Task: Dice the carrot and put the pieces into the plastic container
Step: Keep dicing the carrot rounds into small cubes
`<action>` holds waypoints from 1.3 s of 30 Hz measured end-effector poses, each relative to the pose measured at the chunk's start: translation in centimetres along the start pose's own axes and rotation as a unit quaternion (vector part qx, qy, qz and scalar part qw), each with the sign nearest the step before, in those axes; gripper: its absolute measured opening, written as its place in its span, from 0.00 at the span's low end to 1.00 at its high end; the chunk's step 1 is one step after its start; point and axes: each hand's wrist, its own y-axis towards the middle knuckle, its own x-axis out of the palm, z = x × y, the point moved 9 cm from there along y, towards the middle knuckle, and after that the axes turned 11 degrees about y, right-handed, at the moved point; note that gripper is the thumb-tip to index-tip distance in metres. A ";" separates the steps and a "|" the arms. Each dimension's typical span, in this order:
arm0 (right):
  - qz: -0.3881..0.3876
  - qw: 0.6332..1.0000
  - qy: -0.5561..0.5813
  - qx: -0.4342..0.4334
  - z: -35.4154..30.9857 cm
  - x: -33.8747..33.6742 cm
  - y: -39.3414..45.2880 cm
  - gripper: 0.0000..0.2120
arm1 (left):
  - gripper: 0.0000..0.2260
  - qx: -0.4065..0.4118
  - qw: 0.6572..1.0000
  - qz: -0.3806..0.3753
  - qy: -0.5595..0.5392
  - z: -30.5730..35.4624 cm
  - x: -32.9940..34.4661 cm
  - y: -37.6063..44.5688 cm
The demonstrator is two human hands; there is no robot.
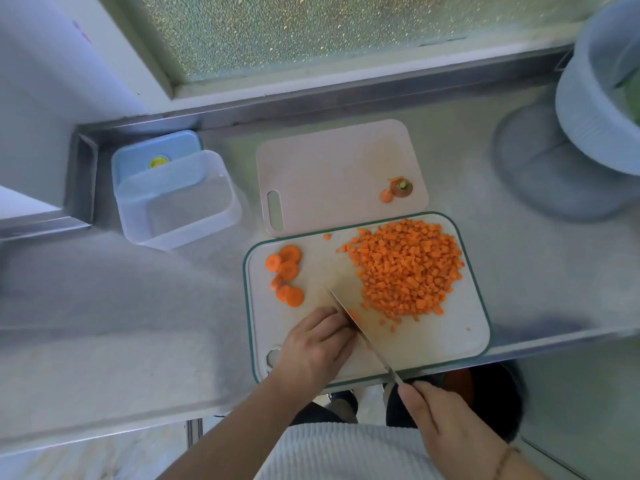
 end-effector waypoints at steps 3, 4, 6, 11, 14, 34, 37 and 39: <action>-0.031 0.999 0.028 -0.027 -1.0 0.7 1.5 0.39 | 0.02 0.004 1.000 -0.006 -0.002 0.1 -0.1 0.2; -0.032 0.998 0.034 -0.032 -1.2 0.7 1.6 0.40 | 0.03 0.007 1.000 -0.012 -0.001 0.2 -0.2 0.3; -0.022 0.998 0.044 -0.038 -1.3 0.3 1.2 0.44 | 0.05 0.017 1.000 -0.025 0.005 0.2 -0.3 0.4; 0.005 1.000 0.004 0.006 -0.2 -1.0 -1.5 0.32 | 0.06 0.022 0.999 -0.015 0.023 0.3 -0.5 0.3; 0.003 0.999 -0.024 0.028 0.3 -0.6 -1.9 0.31 | 0.06 0.016 1.000 -0.004 0.026 0.2 -0.6 0.1; -0.031 0.998 0.048 -0.021 0.2 1.4 0.2 0.34 | 0.08 0.008 1.000 -0.011 0.028 -0.2 -0.4 -0.1; -0.024 0.996 0.076 -0.051 -1.2 1.2 1.0 0.27 | 0.05 0.003 1.000 -0.020 0.024 -0.5 -0.3 -0.3; -0.017 0.995 0.090 -0.049 -1.1 0.6 0.5 0.25 | 0.04 -0.003 0.999 -0.025 0.025 -0.6 -0.3 -0.3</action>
